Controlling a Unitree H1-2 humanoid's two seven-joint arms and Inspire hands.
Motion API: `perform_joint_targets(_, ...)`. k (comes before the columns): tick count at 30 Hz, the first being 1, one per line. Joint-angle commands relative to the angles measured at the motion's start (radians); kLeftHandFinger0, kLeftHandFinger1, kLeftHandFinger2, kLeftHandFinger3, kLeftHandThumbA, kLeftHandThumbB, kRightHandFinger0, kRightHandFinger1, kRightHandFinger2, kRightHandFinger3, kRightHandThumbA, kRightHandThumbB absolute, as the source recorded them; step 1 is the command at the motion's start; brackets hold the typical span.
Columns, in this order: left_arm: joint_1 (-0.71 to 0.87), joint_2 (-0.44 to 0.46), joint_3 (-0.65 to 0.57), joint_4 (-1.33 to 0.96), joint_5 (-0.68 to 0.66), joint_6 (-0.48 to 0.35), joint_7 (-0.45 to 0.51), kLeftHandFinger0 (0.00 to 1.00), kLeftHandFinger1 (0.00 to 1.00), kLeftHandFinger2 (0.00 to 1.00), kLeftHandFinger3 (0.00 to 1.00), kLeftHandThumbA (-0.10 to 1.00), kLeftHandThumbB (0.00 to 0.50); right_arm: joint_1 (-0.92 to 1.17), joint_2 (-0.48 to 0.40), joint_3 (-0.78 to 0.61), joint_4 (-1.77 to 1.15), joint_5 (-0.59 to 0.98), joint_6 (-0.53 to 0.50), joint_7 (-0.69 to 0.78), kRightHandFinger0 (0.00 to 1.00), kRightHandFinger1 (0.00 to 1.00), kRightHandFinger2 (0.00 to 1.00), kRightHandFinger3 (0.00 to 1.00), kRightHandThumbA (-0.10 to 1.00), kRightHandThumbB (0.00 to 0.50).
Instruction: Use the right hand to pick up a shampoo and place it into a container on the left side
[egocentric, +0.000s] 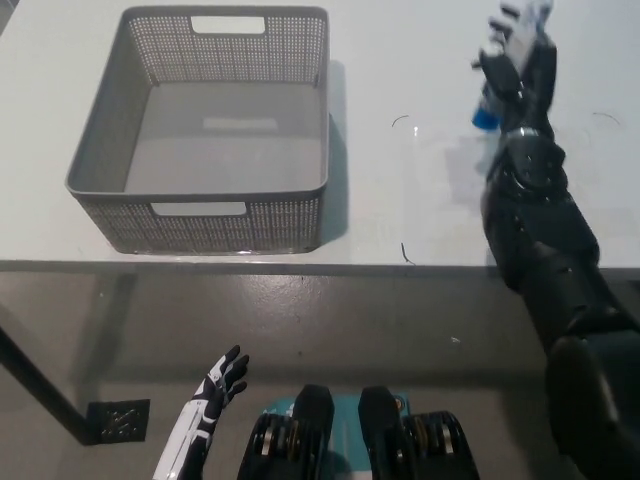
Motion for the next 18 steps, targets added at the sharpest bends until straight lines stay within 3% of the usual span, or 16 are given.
perform_joint_targets(1, -0.015, 0.004, 0.013, -0.003, -0.003, -0.026, 0.003, 1.00, 1.00, 1.00, 1.00, 1.00, 0.070, -0.060, 0.047, 0.066, -0.219, -0.043, -0.050, 0.047, 0.00, 0.24, 0.66, 0.73, -0.10, 0.110)
perform_joint_targets(4, -0.017, 0.006, 0.011, 0.002, 0.003, -0.034, 0.003, 1.00, 1.00, 1.00, 1.00, 1.00, 0.070, -0.041, 0.094, 0.123, -0.376, -0.067, 0.019, 0.062, 0.00, 0.22, 0.60, 0.70, -0.10, 0.122)
perform_joint_targets(5, -0.018, 0.007, 0.011, 0.003, 0.005, -0.033, 0.003, 1.00, 1.00, 1.00, 1.00, 1.00, 0.068, -0.039, 0.109, 0.134, -0.406, -0.061, 0.033, 0.073, 0.00, 0.24, 0.62, 0.71, -0.10, 0.149)
perform_joint_targets(9, -0.023, 0.012, 0.007, 0.010, -0.005, -0.037, -0.009, 1.00, 1.00, 1.00, 1.00, 1.00, 0.080, -0.045, 0.158, 0.177, -0.452, -0.054, 0.046, 0.097, 0.00, 0.29, 0.68, 0.74, -0.10, 0.129)
perform_joint_targets(11, -0.019, 0.012, 0.004, 0.003, -0.014, -0.020, -0.017, 1.00, 1.00, 1.00, 1.00, 1.00, 0.101, -0.049, 0.185, 0.197, -0.464, -0.071, 0.071, 0.076, 0.00, 0.29, 0.68, 0.73, -0.10, 0.157)
perform_joint_targets(12, -0.018, 0.013, 0.004, 0.002, -0.015, -0.016, -0.019, 1.00, 1.00, 1.00, 1.00, 1.00, 0.096, -0.052, 0.194, 0.209, -0.467, -0.084, 0.087, 0.064, 0.02, 0.34, 0.67, 0.71, -0.10, 0.173)
perform_joint_targets(13, -0.016, 0.010, 0.006, -0.002, -0.014, -0.010, -0.015, 1.00, 1.00, 1.00, 1.00, 1.00, 0.093, -0.057, 0.209, 0.222, -0.469, -0.096, 0.104, 0.057, 0.01, 0.27, 0.62, 0.67, -0.10, 0.167)
perform_joint_targets(15, -0.016, 0.008, 0.008, -0.004, -0.013, -0.006, -0.012, 1.00, 1.00, 1.00, 1.00, 1.00, 0.086, -0.066, 0.227, 0.231, -0.453, -0.086, 0.109, 0.069, 0.00, 0.15, 0.60, 0.66, -0.10, 0.138)
perform_joint_targets(18, -0.017, 0.007, 0.006, -0.004, -0.013, -0.005, -0.013, 1.00, 1.00, 1.00, 1.00, 1.00, 0.091, -0.091, 0.268, 0.253, -0.396, -0.094, 0.101, 0.071, 0.00, 0.20, 0.68, 0.59, -0.10, 0.143)
